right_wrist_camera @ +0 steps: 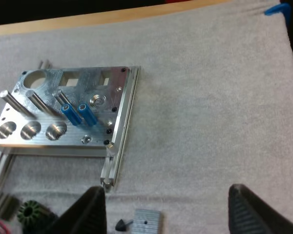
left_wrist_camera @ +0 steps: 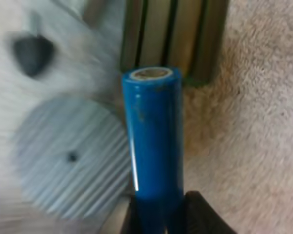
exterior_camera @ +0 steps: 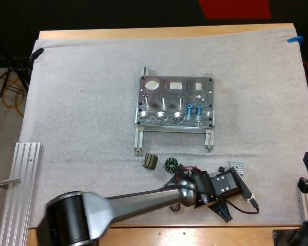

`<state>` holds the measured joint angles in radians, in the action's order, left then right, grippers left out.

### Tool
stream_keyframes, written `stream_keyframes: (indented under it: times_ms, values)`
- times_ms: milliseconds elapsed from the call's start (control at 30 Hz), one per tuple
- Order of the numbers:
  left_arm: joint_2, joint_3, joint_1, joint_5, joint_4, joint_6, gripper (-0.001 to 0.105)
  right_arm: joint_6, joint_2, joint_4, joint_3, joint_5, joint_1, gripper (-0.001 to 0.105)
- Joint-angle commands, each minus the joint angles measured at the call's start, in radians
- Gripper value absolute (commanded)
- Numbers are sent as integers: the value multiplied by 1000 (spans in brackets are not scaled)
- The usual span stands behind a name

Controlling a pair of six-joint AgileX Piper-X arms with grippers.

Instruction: Load cells from left to right

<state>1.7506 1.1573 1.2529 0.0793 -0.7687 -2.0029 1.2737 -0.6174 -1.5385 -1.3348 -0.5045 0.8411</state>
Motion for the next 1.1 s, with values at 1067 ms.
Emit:
stream_keyframes:
  times_ms: [1067]
  values:
    - [-874,-35,-3,178,-533,501,0,150,-394,561,175,961,4,54]
